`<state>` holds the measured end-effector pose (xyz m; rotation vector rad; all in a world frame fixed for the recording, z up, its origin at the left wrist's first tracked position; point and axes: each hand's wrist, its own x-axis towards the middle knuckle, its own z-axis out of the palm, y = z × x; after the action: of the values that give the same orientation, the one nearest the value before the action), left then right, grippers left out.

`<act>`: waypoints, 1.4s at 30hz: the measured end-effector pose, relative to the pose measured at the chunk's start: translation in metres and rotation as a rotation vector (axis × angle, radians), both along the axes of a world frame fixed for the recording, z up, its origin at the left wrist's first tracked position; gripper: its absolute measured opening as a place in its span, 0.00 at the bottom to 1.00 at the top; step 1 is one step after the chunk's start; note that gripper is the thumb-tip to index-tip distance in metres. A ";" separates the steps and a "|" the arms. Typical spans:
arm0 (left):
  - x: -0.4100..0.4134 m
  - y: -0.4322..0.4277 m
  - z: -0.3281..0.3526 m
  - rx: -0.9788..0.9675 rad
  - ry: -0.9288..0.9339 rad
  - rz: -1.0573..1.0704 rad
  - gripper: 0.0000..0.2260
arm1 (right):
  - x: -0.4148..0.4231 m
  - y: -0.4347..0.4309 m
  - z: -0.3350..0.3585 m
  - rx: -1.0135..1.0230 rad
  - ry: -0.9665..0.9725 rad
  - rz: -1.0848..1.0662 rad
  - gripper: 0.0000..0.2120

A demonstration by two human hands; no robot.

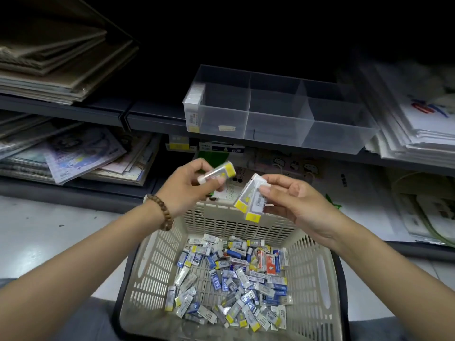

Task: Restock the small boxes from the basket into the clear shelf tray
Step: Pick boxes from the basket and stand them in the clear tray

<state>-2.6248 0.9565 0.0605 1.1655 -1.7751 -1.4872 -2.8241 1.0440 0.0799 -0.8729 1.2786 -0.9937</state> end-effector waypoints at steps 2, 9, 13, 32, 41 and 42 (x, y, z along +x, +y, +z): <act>0.006 -0.001 0.004 -0.103 -0.063 -0.040 0.11 | -0.004 0.000 0.004 -0.028 0.037 -0.001 0.17; 0.007 0.003 0.006 0.190 0.166 -0.115 0.11 | -0.008 0.001 0.008 -0.059 -0.007 -0.011 0.16; -0.004 0.017 0.001 0.243 0.087 -0.151 0.09 | 0.001 0.003 0.003 -0.040 -0.021 0.032 0.17; -0.027 0.032 -0.005 0.225 0.213 -0.256 0.20 | 0.021 0.002 -0.010 -0.111 0.036 -0.222 0.12; -0.024 0.032 0.000 -0.115 -0.086 -0.311 0.24 | 0.021 0.003 0.000 -0.127 0.074 -0.170 0.12; -0.025 0.033 0.002 -0.123 -0.093 -0.303 0.24 | 0.021 0.002 0.001 -0.106 0.044 -0.175 0.11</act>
<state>-2.6495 0.9890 0.0621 0.9500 -2.1510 -1.4834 -2.8033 1.0462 0.0809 -0.8789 1.3666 -1.1952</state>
